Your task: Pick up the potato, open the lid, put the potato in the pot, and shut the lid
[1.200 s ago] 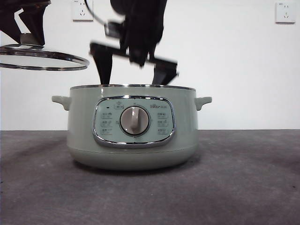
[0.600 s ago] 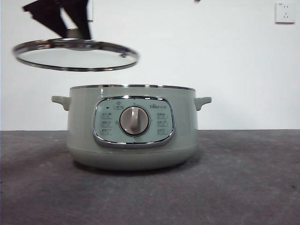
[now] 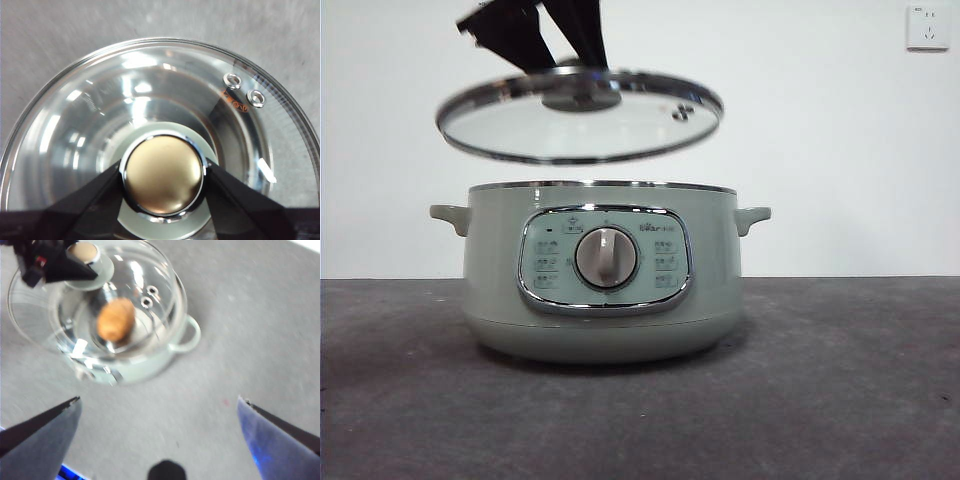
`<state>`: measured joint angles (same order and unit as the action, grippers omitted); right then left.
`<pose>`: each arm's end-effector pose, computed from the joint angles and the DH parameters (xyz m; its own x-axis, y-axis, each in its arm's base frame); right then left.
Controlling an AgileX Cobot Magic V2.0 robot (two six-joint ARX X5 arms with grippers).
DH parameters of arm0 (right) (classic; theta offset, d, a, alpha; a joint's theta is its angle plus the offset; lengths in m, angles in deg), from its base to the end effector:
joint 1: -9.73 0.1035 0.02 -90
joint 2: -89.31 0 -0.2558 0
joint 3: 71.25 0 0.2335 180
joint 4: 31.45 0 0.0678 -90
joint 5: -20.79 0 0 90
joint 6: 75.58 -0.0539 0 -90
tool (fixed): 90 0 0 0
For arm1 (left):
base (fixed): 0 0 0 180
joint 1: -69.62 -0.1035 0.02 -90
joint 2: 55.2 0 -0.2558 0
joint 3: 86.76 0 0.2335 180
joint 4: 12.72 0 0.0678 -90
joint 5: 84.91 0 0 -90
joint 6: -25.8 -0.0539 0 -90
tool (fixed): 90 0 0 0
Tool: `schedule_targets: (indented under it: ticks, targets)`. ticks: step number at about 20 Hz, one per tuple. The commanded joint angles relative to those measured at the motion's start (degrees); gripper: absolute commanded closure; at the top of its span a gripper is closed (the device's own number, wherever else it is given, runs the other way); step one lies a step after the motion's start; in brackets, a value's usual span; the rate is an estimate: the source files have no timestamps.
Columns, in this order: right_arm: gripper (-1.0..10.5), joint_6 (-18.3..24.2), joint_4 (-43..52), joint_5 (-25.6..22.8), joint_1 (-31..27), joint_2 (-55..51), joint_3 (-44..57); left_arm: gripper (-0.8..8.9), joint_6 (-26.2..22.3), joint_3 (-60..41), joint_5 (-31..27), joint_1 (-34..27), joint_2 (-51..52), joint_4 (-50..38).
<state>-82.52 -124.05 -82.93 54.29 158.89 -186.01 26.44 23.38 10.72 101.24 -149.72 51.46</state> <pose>0.1348 0.1148 0.4204 0.6348 0.2922 -0.7153 -0.4997 0.8613 -0.0916 0.2914 -0.1856 0.3303 0.5094 -0.4289 -0.7460 0.5699 0.8177 -0.0809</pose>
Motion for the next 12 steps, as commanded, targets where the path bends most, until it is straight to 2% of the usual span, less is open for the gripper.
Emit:
schedule_targets:
  ticks: [1,7,12]
  targets:
    - [1.9,-2.58,-1.09,-1.16,0.07,-3.98,5.62,8.18,0.92,0.35,-0.44,0.76,-1.62,-1.88]
    - [1.9,-5.16,2.34,-1.75,0.07,-13.44,19.21,8.18,0.87,0.35,-2.99,1.6,-5.75,-2.64]
    - [1.9,-7.26,3.06,-1.79,0.07,-16.28,25.2,8.18,0.24,0.35,-7.61,2.03,-5.99,-2.69]
